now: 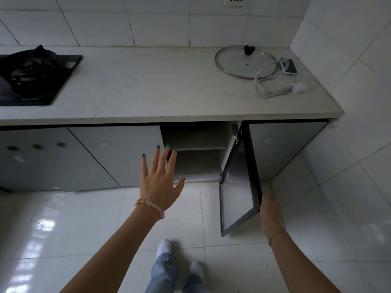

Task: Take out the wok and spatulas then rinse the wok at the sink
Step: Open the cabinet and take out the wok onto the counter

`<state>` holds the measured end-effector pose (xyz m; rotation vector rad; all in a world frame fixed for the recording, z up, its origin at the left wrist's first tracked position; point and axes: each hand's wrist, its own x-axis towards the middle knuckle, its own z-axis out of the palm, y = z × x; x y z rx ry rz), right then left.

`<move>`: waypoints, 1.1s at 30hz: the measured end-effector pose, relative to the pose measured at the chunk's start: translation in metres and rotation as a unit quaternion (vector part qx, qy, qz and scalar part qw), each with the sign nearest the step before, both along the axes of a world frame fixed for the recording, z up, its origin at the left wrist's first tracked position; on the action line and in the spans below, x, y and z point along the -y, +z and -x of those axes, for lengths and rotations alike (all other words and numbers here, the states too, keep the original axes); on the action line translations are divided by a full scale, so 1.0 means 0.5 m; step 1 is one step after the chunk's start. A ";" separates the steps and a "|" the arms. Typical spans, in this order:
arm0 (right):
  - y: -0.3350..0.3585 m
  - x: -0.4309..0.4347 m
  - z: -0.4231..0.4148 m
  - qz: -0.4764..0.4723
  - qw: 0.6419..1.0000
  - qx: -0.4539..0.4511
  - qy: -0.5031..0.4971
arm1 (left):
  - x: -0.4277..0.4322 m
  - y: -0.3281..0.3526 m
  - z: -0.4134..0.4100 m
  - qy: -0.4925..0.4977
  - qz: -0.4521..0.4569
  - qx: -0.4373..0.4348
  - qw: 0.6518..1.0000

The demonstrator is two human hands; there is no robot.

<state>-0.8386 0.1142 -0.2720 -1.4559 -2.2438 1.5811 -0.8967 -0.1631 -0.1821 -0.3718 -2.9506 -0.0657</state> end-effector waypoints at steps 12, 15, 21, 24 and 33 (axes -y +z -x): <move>0.085 0.166 0.169 -0.325 0.893 -0.142 0.275 | 0.071 -0.055 0.108 0.023 -0.012 0.055 0.998; 0.082 0.210 0.216 -0.366 0.857 -0.150 0.332 | 0.101 -0.084 0.163 0.045 -0.082 0.098 0.991; 0.063 0.281 0.307 -0.414 0.814 -0.142 0.381 | 0.150 -0.120 0.300 0.168 -0.596 0.296 0.727; 0.051 0.300 0.340 -0.414 0.817 -0.123 0.382 | 0.172 -0.145 0.380 0.237 -0.752 0.376 0.487; 0.041 0.321 0.399 -0.424 0.820 -0.079 0.376 | 0.170 -0.187 0.537 0.300 -0.866 0.354 0.185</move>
